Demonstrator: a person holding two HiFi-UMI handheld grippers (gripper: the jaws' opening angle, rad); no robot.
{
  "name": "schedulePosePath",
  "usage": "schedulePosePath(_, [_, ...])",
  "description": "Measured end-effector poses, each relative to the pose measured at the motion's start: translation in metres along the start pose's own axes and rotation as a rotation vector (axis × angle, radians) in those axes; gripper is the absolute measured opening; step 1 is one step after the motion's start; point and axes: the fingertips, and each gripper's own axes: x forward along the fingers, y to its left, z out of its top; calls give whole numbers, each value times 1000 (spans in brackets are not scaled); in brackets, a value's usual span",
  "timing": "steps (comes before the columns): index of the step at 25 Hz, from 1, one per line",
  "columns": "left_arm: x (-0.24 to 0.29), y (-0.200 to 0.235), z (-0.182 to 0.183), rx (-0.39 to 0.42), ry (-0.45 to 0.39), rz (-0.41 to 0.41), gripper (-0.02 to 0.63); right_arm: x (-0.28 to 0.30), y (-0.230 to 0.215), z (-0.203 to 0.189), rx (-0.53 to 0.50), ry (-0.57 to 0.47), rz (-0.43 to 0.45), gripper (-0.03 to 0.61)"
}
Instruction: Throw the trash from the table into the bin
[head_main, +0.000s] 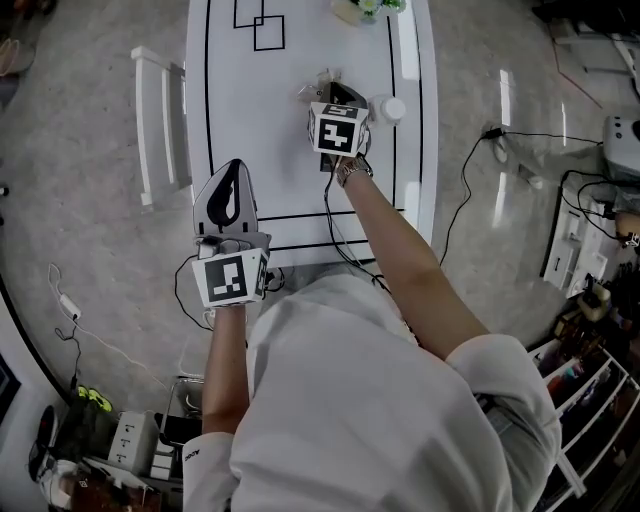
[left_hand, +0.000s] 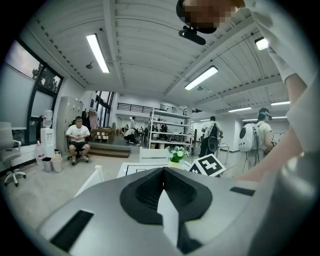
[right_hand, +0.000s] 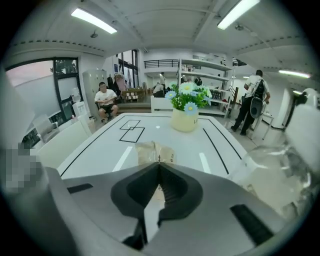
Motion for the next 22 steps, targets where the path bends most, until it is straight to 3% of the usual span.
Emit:
schedulePosePath(9, [-49,-16,-4,12,-36,-36,5,-76,24,15,33,-188,56,9])
schedulePosePath(22, [-178,-11,-13,24,-88,6,5,-222,88,-4,-10,-422,103,9])
